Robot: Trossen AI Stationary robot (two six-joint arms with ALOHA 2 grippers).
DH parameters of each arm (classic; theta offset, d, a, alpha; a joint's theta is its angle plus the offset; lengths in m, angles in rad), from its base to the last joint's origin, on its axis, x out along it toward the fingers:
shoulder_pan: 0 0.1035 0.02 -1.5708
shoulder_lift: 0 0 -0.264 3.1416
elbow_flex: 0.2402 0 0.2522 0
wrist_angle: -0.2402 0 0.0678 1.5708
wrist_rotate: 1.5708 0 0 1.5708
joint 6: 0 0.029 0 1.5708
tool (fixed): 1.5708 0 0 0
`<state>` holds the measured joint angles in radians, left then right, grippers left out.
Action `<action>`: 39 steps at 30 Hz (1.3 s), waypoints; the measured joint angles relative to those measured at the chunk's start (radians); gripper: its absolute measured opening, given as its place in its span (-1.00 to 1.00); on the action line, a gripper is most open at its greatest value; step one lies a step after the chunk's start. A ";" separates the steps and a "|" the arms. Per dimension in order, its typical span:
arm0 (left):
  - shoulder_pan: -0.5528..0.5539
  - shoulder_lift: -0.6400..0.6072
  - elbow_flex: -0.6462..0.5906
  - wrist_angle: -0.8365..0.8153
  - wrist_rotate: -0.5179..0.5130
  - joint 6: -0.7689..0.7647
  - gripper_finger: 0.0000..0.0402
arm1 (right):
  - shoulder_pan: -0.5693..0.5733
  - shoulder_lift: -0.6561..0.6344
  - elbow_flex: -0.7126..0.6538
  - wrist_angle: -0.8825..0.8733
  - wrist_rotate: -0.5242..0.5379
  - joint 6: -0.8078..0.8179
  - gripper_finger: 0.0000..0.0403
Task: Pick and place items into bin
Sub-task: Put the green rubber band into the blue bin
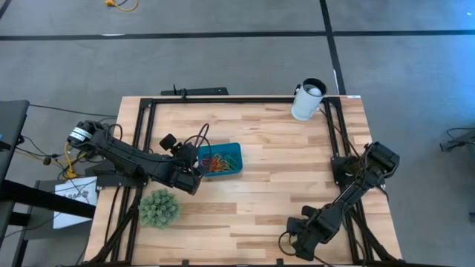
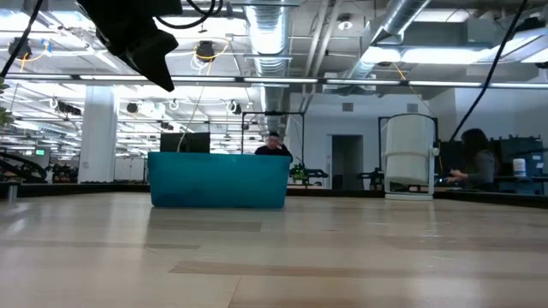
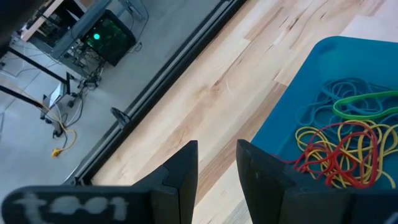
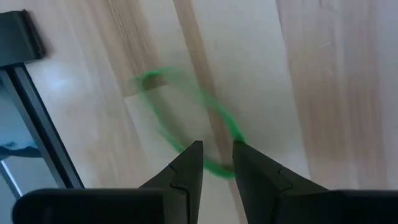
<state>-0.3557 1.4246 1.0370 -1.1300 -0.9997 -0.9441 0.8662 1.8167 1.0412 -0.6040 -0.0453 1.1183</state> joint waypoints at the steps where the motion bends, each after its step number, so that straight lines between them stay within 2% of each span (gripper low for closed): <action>1: 0.000 0.000 0.000 0.000 0.000 0.001 -0.50 | -0.003 0.001 0.001 -0.004 0.001 0.000 -0.58; 15: 0.000 0.000 0.000 0.000 0.000 0.001 -0.50 | -0.005 -0.065 0.000 -0.059 0.010 -0.003 -0.58; 22: 0.000 0.000 0.000 0.000 -0.001 0.001 -0.50 | -0.005 -0.037 -0.001 -0.154 0.029 -0.030 -0.58; 28: 0.000 0.000 0.000 0.000 -0.001 0.001 -0.50 | -0.011 -0.030 0.000 -0.070 -0.005 -0.043 -0.58; 39: 0.000 0.000 0.000 0.004 -0.001 0.000 -0.50 | -0.011 -0.029 0.000 -0.087 -0.009 -0.034 -0.58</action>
<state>-0.3556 1.4246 1.0370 -1.1262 -1.0008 -0.9443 0.8551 1.7874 1.0412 -0.6914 -0.0540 1.0844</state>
